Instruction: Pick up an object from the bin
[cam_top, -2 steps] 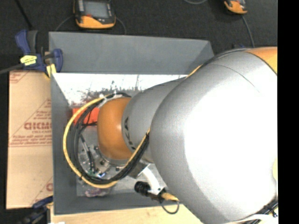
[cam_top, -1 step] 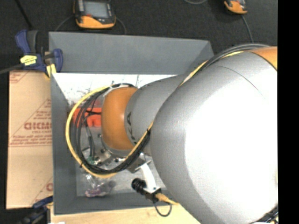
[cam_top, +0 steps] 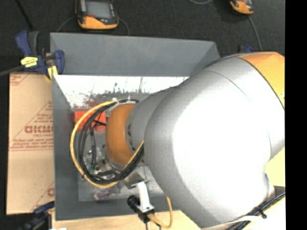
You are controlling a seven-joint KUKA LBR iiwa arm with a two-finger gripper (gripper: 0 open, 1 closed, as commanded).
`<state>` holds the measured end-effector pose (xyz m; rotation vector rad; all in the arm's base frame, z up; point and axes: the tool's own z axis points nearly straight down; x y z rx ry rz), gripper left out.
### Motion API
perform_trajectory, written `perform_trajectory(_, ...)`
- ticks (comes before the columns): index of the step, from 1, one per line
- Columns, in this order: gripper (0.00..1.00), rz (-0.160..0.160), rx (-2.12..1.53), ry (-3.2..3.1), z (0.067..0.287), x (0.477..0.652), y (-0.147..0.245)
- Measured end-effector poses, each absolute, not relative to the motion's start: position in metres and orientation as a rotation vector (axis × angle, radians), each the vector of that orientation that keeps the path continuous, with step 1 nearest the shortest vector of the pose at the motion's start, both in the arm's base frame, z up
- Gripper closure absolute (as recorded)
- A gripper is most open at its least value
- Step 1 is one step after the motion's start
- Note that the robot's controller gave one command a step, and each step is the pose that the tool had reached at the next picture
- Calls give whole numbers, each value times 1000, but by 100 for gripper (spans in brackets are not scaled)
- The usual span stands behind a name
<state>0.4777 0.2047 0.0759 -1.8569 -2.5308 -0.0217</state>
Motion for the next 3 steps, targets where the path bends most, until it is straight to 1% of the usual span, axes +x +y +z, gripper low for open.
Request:
perform_trajectory(1,0,-26,-1853,-2534,78,479,205)
perform_trajectory(2,100,-33,-1851,-2537,80,480,207)
perform_trajectory(3,100,-3,-1847,-2543,148,481,206)
